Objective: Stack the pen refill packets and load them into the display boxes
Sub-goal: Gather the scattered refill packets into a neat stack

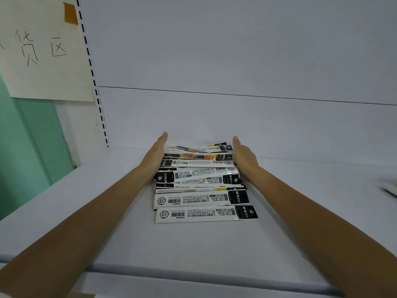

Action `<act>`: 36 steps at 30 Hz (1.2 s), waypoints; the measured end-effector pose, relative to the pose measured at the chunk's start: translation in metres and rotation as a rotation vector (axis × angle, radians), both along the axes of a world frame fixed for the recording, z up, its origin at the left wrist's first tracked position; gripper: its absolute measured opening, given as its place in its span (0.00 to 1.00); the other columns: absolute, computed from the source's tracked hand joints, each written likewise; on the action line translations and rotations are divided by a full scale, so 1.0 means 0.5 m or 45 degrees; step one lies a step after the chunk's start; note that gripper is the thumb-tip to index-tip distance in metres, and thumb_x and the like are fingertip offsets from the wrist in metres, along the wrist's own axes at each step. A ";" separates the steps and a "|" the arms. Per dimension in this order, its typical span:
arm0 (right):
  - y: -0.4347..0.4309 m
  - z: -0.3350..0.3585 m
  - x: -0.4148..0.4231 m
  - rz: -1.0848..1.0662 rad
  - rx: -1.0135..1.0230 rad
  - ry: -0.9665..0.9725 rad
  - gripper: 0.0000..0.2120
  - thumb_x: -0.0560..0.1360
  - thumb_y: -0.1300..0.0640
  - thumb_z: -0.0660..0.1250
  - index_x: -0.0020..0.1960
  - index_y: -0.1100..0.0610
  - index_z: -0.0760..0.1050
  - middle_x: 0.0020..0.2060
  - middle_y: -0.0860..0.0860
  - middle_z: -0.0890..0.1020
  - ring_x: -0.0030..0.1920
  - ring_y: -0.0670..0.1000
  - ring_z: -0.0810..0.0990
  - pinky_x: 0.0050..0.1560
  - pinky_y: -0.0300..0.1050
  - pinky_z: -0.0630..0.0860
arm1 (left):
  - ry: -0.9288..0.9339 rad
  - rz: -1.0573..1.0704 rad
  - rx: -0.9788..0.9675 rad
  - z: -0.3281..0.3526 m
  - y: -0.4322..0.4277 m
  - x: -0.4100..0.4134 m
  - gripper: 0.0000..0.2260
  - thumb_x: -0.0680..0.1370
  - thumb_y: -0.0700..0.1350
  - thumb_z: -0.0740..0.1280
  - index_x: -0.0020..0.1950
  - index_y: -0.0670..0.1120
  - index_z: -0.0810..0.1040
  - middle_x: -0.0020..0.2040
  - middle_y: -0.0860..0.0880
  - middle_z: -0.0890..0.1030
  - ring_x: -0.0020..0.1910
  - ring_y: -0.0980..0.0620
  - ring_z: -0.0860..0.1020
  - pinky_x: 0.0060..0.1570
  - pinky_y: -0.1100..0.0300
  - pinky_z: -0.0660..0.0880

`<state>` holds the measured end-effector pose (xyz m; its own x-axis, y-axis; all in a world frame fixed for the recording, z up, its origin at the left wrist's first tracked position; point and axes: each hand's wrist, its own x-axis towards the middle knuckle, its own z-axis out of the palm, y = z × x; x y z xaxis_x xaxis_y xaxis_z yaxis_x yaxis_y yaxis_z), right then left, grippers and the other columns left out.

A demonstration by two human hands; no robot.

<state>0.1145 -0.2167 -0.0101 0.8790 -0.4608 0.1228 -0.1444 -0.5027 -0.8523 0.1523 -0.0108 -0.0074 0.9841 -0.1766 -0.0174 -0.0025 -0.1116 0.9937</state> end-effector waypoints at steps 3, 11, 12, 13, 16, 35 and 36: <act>-0.016 -0.001 0.012 -0.004 0.135 -0.071 0.24 0.81 0.43 0.45 0.44 0.58 0.72 0.38 0.52 0.73 0.44 0.52 0.72 0.52 0.48 0.67 | 0.007 0.069 -0.075 0.005 -0.002 0.002 0.26 0.80 0.61 0.48 0.75 0.51 0.56 0.75 0.50 0.58 0.73 0.48 0.59 0.68 0.54 0.57; 0.007 -0.009 0.019 0.216 0.392 0.068 0.36 0.77 0.34 0.47 0.59 0.65 0.76 0.50 0.60 0.83 0.52 0.60 0.81 0.62 0.54 0.72 | 0.035 -0.009 -0.114 0.014 -0.018 0.013 0.25 0.80 0.58 0.50 0.75 0.49 0.57 0.73 0.49 0.64 0.70 0.49 0.65 0.58 0.60 0.61; 0.004 -0.010 0.019 0.192 0.426 0.046 0.36 0.77 0.35 0.48 0.61 0.66 0.74 0.52 0.61 0.82 0.53 0.61 0.81 0.62 0.55 0.72 | 0.046 -0.013 -0.125 0.012 -0.017 0.021 0.26 0.80 0.58 0.50 0.75 0.48 0.56 0.75 0.49 0.62 0.72 0.48 0.63 0.60 0.59 0.61; 0.002 -0.010 0.019 0.182 0.458 0.030 0.36 0.78 0.36 0.48 0.62 0.67 0.72 0.53 0.62 0.81 0.53 0.61 0.81 0.62 0.55 0.72 | 0.042 -0.034 -0.099 0.013 -0.017 0.018 0.25 0.80 0.58 0.50 0.75 0.48 0.56 0.75 0.49 0.61 0.71 0.48 0.63 0.59 0.60 0.61; -0.003 -0.005 0.011 0.206 0.463 0.031 0.33 0.79 0.38 0.50 0.64 0.67 0.71 0.54 0.62 0.81 0.51 0.60 0.80 0.62 0.54 0.73 | -0.013 -0.150 0.083 0.015 -0.024 -0.001 0.24 0.81 0.57 0.47 0.75 0.49 0.56 0.70 0.52 0.66 0.65 0.54 0.66 0.54 0.61 0.60; 0.039 0.052 -0.210 0.831 -0.829 0.105 0.15 0.66 0.46 0.74 0.50 0.51 0.80 0.44 0.41 0.79 0.45 0.39 0.75 0.45 0.30 0.71 | -1.097 -0.544 1.224 -0.011 0.084 -0.216 0.26 0.68 0.69 0.61 0.59 0.56 0.76 0.53 0.61 0.74 0.53 0.60 0.72 0.53 0.63 0.69; 0.047 0.039 -0.213 0.835 -0.897 0.065 0.15 0.68 0.45 0.73 0.50 0.52 0.80 0.44 0.41 0.78 0.45 0.39 0.75 0.46 0.30 0.70 | -1.111 -0.552 1.244 -0.022 0.084 -0.218 0.23 0.70 0.66 0.64 0.60 0.55 0.75 0.54 0.60 0.73 0.54 0.60 0.71 0.52 0.64 0.68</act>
<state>0.0078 -0.1932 0.0096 0.9474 0.2886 0.1381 0.3186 -0.8906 -0.3246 0.0431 0.0313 -0.0183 0.6105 -0.7418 0.2777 -0.7912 -0.5870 0.1715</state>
